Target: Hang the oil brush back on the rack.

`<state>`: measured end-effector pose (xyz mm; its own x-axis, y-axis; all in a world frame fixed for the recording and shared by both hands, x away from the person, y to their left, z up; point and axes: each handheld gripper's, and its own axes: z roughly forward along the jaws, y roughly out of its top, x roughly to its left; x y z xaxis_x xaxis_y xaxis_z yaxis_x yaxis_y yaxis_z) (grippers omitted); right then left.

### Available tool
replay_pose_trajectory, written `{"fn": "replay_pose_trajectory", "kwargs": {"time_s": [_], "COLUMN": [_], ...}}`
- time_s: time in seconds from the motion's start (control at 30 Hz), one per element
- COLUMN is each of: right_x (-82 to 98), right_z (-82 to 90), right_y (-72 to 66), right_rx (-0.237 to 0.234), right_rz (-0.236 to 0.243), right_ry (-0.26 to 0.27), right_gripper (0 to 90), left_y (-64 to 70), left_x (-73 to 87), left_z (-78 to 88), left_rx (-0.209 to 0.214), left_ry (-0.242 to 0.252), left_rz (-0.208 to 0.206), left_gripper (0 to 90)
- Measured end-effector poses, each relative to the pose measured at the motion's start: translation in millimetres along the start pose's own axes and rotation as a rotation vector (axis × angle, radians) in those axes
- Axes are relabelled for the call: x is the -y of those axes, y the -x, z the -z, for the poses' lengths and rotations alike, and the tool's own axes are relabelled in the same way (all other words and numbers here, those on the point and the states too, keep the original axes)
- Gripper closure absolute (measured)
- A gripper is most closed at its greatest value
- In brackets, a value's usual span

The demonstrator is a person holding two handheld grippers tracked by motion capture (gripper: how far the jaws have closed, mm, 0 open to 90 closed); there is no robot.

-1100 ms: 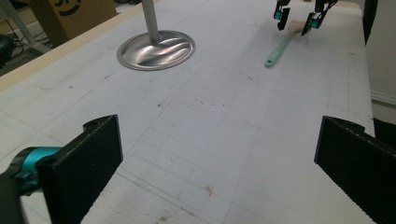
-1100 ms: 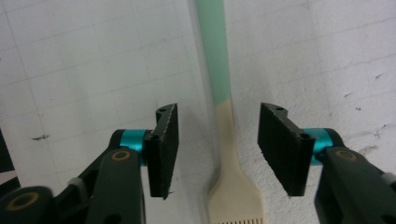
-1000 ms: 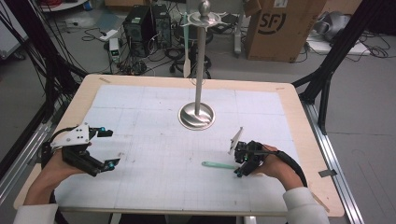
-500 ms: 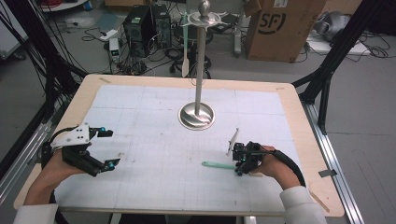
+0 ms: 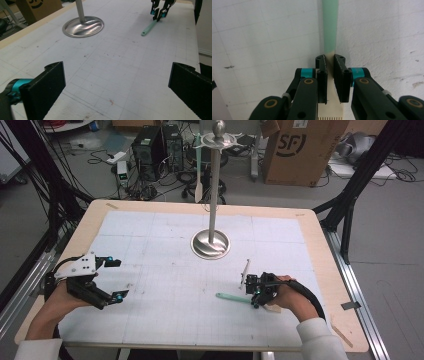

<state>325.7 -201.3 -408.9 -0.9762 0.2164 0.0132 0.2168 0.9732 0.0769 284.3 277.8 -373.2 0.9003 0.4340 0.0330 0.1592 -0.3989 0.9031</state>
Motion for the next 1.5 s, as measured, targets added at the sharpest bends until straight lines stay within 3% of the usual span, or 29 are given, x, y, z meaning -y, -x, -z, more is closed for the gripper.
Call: {"fn": "replay_pose_trajectory", "kwargs": {"time_s": [0.2,0.43,0.63,1.03,1.37,1.5], "right_x": [-1.2,0.1,1.2,11.1,18.2,20.2], "right_z": [0.7,1.4,7.2,28.4,54.9,63.9], "right_y": [-2.3,-1.4,-1.0,-0.8,3.9,5.2], "right_rx": [0.006,-0.020,-0.014,-0.031,-0.008,-0.018], "right_rz": [0.016,0.020,0.018,0.003,-0.020,-0.029], "right_ry": [-0.011,0.042,0.083,0.225,0.394,0.441], "right_gripper": [82.1,82.2,82.3,82.2,82.3,82.3], "left_y": [0.1,-0.4,-0.4,-0.7,-1.4,-1.6], "left_x": [0.2,1.0,1.0,1.6,2.5,2.5], "left_z": [-0.5,-1.0,-0.9,-2.4,-2.9,-2.9], "left_rx": [-0.001,-0.003,-0.003,0.000,-0.001,0.000], "left_ry": [0.001,-0.001,-0.001,-0.006,-0.011,-0.014], "left_rz": [0.005,0.008,0.008,0.010,0.015,0.013], "left_gripper": [1.6,1.7,1.6,1.6,1.6,1.6]}}
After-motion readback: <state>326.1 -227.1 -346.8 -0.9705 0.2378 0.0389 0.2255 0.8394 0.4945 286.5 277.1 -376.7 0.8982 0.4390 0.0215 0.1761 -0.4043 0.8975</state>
